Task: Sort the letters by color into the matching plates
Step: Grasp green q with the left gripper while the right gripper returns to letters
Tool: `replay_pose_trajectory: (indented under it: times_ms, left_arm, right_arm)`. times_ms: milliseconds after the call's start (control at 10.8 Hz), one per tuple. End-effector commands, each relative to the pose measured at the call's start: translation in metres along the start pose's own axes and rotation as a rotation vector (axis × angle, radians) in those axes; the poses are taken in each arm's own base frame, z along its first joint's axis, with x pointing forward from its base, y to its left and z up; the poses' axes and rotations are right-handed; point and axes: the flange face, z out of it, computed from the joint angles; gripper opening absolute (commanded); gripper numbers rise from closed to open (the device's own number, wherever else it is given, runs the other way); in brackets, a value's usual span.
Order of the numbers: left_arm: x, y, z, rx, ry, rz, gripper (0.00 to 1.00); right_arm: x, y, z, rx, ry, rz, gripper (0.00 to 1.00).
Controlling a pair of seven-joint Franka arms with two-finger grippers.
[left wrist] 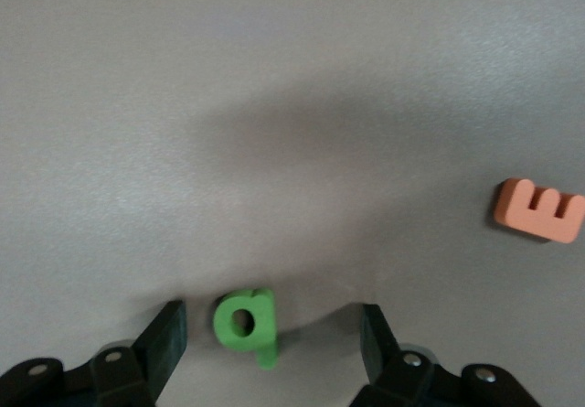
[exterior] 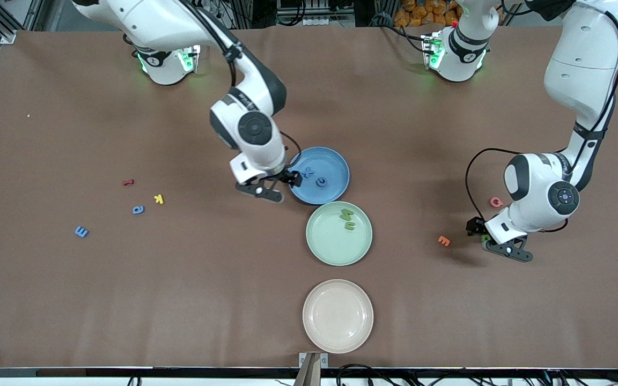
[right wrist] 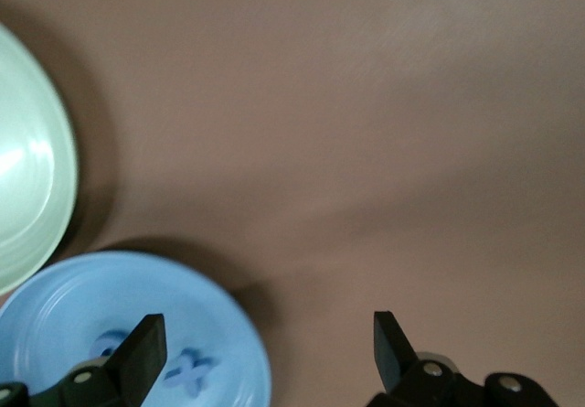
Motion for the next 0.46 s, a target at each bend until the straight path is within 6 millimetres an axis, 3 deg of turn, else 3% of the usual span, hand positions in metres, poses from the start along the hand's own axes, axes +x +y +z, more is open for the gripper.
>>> replay_pose_trajectory:
  times_ms: [0,185,369]
  left_arm:
    - [0.001,-0.004,-0.003,0.023,0.004,0.036,0.72]
    - [0.001,-0.004,-0.003,0.023,0.004,0.036,0.59]
    - [0.002,-0.003,-0.003,0.023,0.004,0.036,0.35]
  right_arm:
    - [0.057,0.059,-0.031,-0.015,-0.006,-0.081,1.00]
    - [0.098,0.102,-0.048,-0.016,0.003,-0.085,1.00]
    - [0.136,0.154,-0.060,-0.035,-0.002,-0.020,1.00]
